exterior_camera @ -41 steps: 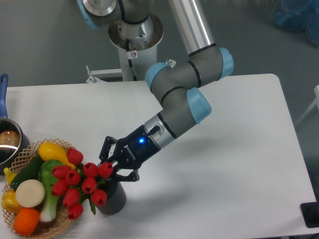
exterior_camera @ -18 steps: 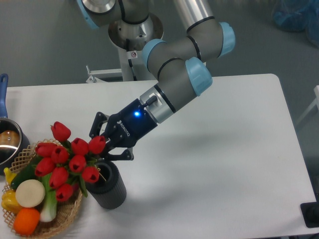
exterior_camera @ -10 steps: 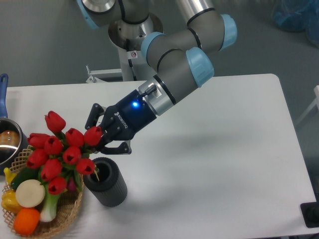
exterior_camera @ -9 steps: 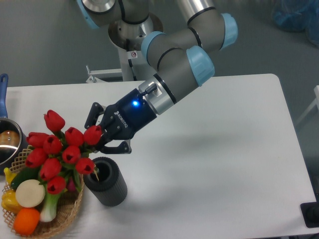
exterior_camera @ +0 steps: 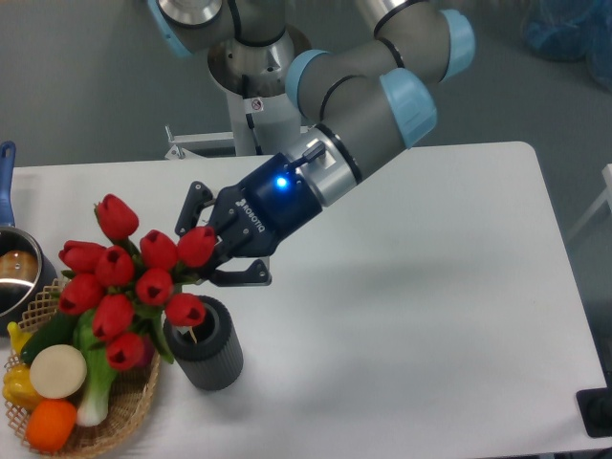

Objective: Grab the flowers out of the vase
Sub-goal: 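Lift the gripped tulips up out of the grey vase, then carry the tulip bunch away from the vase over the open table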

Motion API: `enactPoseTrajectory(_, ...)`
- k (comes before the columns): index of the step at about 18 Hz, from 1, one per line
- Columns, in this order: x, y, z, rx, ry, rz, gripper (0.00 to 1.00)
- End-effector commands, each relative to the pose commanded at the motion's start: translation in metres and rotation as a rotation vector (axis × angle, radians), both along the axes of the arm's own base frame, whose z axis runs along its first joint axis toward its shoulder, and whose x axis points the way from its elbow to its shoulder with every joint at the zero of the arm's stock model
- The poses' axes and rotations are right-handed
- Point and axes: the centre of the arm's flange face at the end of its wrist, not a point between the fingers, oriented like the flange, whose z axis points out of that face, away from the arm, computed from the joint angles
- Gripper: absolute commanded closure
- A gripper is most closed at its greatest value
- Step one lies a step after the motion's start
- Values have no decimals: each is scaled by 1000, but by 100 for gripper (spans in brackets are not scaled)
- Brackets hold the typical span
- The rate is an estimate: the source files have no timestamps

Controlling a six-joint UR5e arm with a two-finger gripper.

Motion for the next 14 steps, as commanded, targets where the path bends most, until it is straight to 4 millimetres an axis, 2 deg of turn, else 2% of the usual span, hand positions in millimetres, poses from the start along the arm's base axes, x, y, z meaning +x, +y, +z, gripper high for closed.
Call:
enactPoseTrajectory(7, -13, -21, 24, 34, -15, 31, 100)
enactPoseTrajectory(14, -65, -65, 35, 77, -12, 120, 100)
